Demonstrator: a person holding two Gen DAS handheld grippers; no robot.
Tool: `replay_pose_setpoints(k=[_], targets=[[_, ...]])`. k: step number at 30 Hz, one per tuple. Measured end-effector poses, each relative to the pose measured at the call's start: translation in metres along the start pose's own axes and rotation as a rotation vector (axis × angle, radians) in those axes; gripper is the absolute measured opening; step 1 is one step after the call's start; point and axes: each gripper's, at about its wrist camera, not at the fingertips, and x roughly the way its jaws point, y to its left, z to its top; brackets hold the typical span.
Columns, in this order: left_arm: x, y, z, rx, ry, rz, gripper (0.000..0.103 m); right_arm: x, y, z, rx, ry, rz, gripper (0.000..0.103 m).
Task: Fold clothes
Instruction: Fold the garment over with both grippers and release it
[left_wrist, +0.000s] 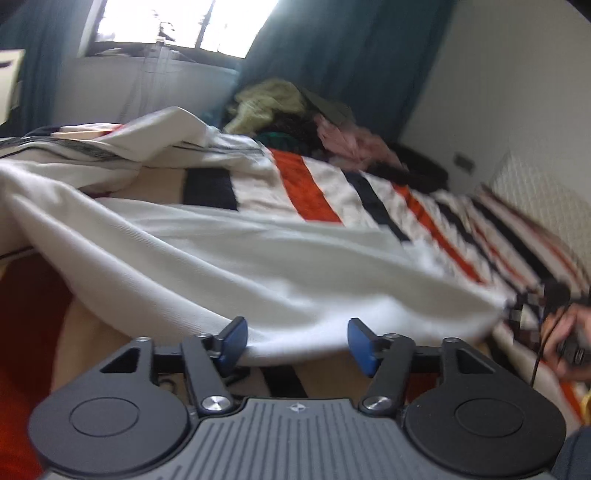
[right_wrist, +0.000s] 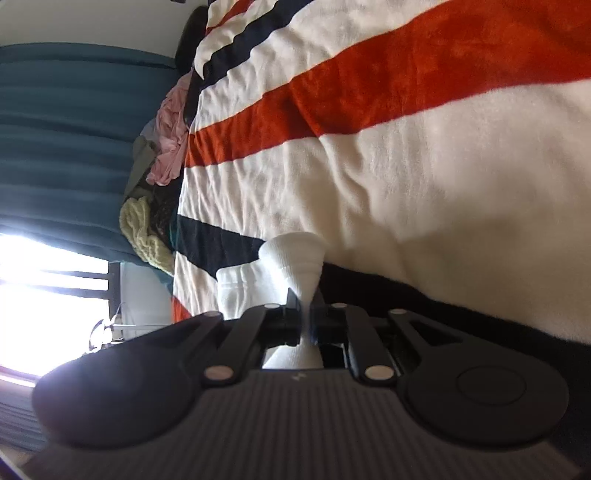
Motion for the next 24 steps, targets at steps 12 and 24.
replay_pose_setpoints(k=[12,24], targets=[[-0.07,0.203,0.058,-0.849,-0.013,0.315,0.081,-0.005,-0.016,0.003,0.116,-0.006,-0.045,0.058],[-0.09,0.303,0.03,-1.164,-0.29,0.276,0.053,0.016,0.005,0.007,-0.017,0.0,-0.02,0.031]])
